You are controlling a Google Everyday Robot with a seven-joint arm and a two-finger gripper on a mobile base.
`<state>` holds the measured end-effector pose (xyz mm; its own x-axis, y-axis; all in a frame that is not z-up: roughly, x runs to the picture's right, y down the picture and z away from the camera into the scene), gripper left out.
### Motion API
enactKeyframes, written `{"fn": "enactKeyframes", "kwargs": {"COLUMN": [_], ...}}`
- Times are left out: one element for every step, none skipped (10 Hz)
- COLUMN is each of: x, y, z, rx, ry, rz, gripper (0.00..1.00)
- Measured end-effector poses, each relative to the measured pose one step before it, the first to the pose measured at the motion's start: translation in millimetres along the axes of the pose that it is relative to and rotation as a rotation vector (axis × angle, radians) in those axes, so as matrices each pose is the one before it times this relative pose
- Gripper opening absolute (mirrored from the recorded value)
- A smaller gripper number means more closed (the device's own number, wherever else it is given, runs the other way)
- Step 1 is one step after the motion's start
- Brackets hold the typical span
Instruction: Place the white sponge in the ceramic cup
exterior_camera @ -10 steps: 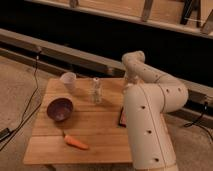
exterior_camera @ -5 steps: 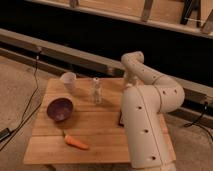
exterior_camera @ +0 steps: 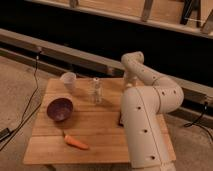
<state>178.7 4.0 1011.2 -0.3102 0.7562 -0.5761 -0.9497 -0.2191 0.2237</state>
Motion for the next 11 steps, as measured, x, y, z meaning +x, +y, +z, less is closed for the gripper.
{"fn": "enactKeyframes", "kwargs": {"x": [-0.55,0.01,0.53,2.32,7.11,5.01,6.47,4.76,6.54,1.39,0.26], "y": [2.56,3.41,4.51,5.97,10.19,7.44,9.81,8.74,18.15,10.86,14.83], "z": [-6.00,-8.11,-9.12,-10.98,-18.08,-10.79,-13.20,-10.86,-19.86,-11.27,-15.95], "rx": [-0.00299,0.00024,0.00180,0.00109,0.00839,0.00568,0.00855,0.00879,0.01998,0.01150,0.02135], "ry": [-0.00601,-0.00590,-0.00632,-0.00277,0.00514,0.00515,0.00750,0.00449,0.00279,-0.00276,-0.00506], "rz": [-0.00688,-0.01008,-0.01274,-0.01471,-0.02718,-0.01844,-0.02433,-0.02244,-0.04805,-0.02722,-0.03870], "gripper": [0.00,0.00,0.00,0.00,0.00,0.00,0.00,0.00,0.00,0.00,0.00]}}
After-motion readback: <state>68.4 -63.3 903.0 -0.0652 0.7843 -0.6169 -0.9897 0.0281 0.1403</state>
